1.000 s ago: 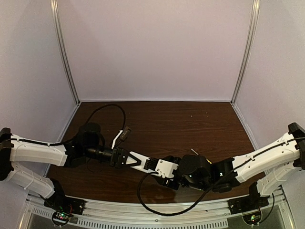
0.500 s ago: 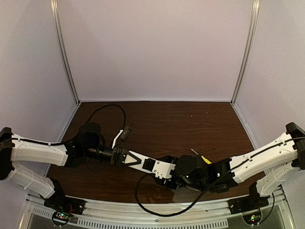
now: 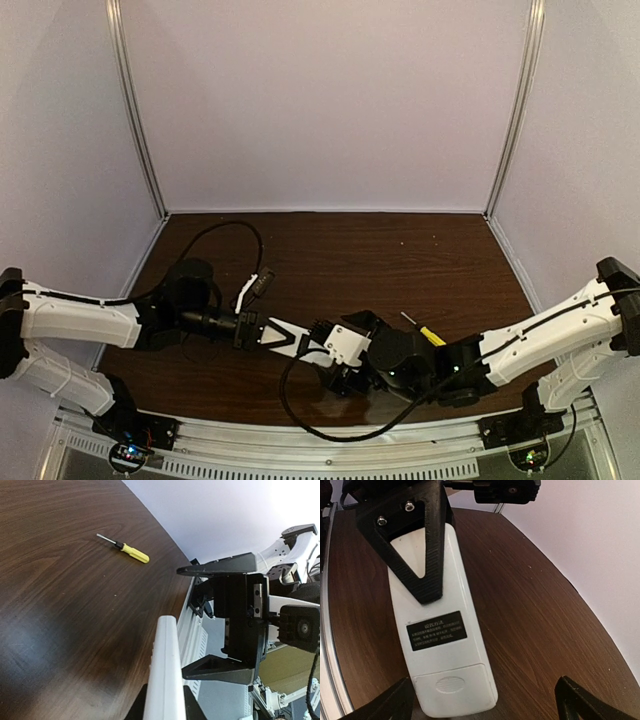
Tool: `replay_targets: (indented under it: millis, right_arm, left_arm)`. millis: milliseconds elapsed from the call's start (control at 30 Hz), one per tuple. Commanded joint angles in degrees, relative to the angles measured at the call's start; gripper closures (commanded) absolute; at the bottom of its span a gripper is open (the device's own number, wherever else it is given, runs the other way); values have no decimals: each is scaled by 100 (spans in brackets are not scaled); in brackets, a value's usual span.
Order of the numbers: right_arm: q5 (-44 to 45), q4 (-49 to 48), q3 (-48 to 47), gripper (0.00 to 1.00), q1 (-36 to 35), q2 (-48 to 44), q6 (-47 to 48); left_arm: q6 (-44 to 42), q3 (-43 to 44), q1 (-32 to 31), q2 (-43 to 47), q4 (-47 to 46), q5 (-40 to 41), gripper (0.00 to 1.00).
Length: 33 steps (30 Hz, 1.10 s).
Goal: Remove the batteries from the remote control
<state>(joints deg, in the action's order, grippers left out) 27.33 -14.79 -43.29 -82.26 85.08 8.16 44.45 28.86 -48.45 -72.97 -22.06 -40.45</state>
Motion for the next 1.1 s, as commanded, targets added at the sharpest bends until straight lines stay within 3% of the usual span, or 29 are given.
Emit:
replay_targets:
  millis: [0,100,200,300,400,533,667,800,1067]
  right_arm:
    - [775,-105,321,0,-4,-189,-792]
    - [996,-318,584,0,18,-480,-1469]
    - [251,-136,635,0,228,-886,-2239]
    - [-60,-52,679,0,332,-1138,-2934]
    - [-121,474,452,0,480,-1168,-3500]
    - [-650,674,366,0,693,-1172,-3865]
    - [-880,685,382,0,772,-1188,-4238]
    - [-780,982,299,0,773,-1177,-4708]
    - [-602,1156,272,0,773,-1133,-5261]
  left_arm:
    - [-371,119,-16,316,396,832,100]
    - [-367,-21,-15,530,321,1328,100]
    - [-403,-81,-16,756,387,1742,100]
    - [-630,68,-16,835,785,1779,100]
    - [-623,-130,-14,1003,452,1775,100]
    - [-661,-185,-16,1084,165,1576,100]
    - [-577,-67,16,1160,454,1719,100]
    - [-451,-76,179,1143,497,1635,100]
    - [-106,-321,554,825,-213,712,100]
